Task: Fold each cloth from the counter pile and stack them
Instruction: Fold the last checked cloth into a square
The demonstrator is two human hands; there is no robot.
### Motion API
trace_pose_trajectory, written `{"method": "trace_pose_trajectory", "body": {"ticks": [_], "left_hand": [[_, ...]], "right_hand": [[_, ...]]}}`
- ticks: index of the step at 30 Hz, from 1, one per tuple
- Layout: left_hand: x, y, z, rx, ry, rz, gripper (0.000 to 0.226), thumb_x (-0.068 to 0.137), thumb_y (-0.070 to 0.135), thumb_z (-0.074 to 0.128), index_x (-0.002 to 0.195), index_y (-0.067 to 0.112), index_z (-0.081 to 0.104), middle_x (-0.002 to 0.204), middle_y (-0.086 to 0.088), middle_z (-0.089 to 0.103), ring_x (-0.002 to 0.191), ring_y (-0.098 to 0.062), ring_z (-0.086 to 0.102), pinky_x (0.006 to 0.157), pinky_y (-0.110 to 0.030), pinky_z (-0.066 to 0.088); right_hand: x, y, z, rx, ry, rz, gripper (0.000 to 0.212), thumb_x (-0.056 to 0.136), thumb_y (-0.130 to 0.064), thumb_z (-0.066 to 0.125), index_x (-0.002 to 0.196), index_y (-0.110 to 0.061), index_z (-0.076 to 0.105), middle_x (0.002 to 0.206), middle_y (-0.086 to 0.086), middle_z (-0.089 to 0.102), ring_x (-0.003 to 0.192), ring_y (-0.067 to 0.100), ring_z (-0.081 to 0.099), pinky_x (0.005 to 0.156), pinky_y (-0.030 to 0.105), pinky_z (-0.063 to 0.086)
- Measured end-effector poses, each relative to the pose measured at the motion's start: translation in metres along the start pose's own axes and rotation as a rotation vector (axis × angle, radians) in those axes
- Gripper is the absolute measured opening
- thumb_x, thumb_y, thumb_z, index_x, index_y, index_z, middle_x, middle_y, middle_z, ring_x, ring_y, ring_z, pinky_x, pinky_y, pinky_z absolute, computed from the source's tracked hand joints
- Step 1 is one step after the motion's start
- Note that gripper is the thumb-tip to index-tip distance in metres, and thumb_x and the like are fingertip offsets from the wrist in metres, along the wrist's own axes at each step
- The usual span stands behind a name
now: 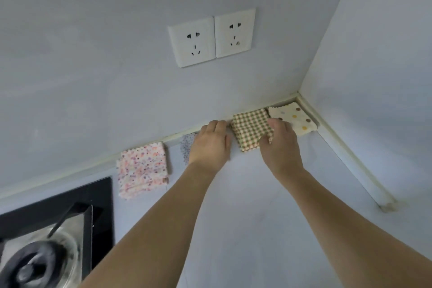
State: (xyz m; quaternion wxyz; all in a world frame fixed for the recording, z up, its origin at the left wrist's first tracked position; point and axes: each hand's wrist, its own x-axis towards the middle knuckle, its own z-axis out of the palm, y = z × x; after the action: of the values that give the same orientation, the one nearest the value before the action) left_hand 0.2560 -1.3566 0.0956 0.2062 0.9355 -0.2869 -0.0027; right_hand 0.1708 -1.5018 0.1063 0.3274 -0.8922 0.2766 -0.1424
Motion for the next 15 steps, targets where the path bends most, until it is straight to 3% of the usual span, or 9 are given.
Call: {"method": "trace_pose_trajectory", "body": {"ticks": [9, 15], "left_hand": [[-0.115, -0.068, -0.056, 0.103, 0.185, 0.049, 0.030, 0.089, 0.017, 0.056, 0.117, 0.006, 0.058, 0.117, -0.011, 0.060, 0.103, -0.033, 0.054, 0.093, -0.043, 0.046], [-0.207, -0.148, -0.113, 0.166, 0.283, 0.063, 0.030, 0.089, 0.018, 0.059, 0.116, 0.005, 0.059, 0.113, -0.010, 0.063, 0.101, -0.029, 0.056, 0.095, -0.040, 0.046]], "right_hand": [[-0.107, -0.067, 0.020, -0.109, -0.075, -0.169, 0.041, 0.087, -0.008, 0.057, 0.127, -0.004, 0.050, 0.123, 0.014, 0.054, 0.113, 0.032, 0.049, 0.093, 0.037, 0.041], [-0.195, -0.150, 0.065, -0.109, -0.129, -0.235, 0.043, 0.087, -0.009, 0.056, 0.130, -0.004, 0.049, 0.128, 0.015, 0.053, 0.116, 0.032, 0.048, 0.096, 0.037, 0.039]]}}
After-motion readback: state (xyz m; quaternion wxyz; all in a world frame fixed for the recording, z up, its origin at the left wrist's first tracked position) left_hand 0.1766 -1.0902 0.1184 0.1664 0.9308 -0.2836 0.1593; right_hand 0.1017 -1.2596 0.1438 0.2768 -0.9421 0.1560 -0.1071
